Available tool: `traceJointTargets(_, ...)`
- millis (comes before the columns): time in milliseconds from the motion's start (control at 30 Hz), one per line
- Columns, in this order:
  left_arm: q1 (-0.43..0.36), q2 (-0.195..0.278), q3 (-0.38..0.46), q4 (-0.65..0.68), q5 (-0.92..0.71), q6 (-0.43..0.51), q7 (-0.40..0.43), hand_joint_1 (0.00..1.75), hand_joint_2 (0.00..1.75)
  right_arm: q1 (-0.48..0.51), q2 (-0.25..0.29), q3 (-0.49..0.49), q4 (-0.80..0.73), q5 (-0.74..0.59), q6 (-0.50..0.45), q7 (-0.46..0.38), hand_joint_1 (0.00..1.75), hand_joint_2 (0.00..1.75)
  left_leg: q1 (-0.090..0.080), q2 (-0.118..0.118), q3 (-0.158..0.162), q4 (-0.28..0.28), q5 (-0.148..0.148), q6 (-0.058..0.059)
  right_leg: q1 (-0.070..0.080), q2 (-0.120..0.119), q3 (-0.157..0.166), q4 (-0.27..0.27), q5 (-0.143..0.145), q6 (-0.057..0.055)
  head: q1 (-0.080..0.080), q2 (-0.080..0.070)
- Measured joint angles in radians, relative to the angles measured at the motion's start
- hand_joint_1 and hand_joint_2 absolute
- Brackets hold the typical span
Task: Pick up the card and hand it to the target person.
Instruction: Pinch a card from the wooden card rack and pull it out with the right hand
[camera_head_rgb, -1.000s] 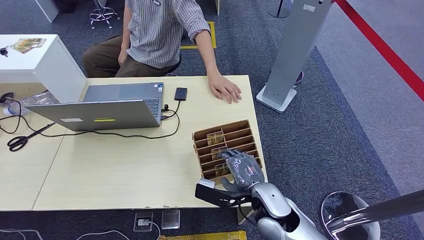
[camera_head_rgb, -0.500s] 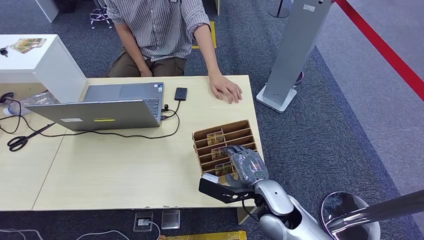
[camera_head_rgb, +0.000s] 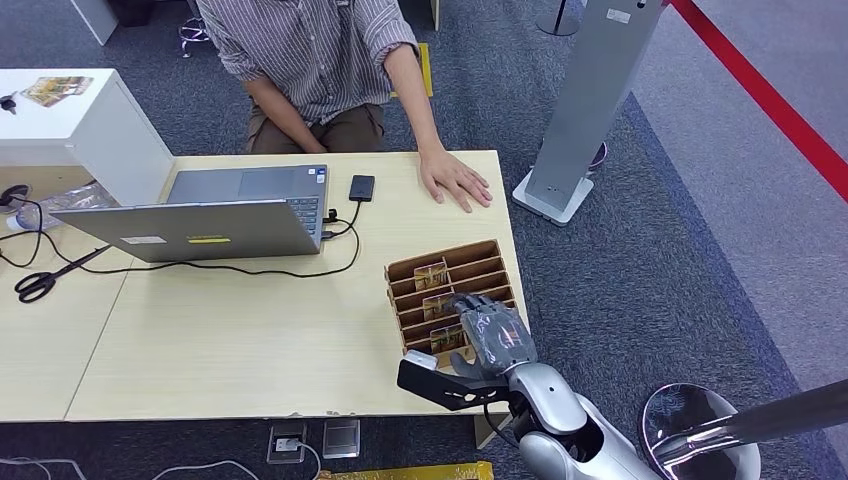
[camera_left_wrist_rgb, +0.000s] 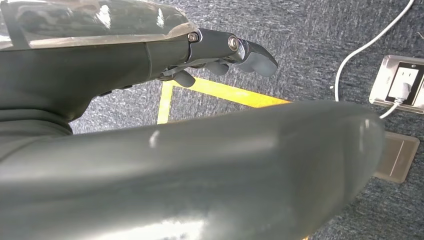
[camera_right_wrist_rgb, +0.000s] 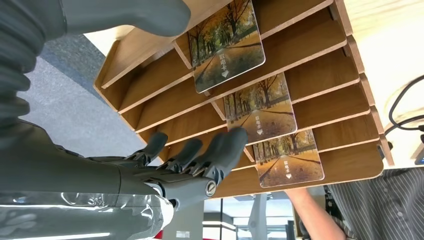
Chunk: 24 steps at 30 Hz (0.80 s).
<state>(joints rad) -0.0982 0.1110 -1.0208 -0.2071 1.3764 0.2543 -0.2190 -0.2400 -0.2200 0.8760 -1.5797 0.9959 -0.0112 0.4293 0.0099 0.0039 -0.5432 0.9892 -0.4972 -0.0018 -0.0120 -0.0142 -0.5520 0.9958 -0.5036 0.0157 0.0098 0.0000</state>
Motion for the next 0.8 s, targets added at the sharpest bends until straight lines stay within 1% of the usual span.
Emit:
traceJointTargets(300,0.000,0.000,0.000,0.000,-0.001,-0.001,0.000,0.00,0.00,0.004,0.001,0.002,0.000,-0.002,0.004,-0.002,0.58,1.75,0.000,0.000,0.000,0.000,0.000,0.000,0.000,0.000,0.000,0.000,0.000,0.000,0.000,0.000)
traceJointTargets(700,0.000,0.001,0.000,0.000,0.000,-0.003,-0.002,0.00,0.00,0.004,0.001,0.003,0.010,-0.017,0.019,-0.012,0.57,1.75,0.000,0.000,0.000,0.000,0.000,0.000,0.000,0.000,0.000,0.000,0.000,0.000,0.000,0.000)
traceJointTargets(800,0.000,0.001,0.000,0.000,0.000,-0.003,-0.002,0.00,0.00,0.004,0.002,0.007,0.016,-0.023,0.021,-0.019,0.63,1.75,0.000,0.000,0.000,0.000,0.000,0.000,0.000,0.000,0.000,0.000,0.000,0.000,0.000,0.000)
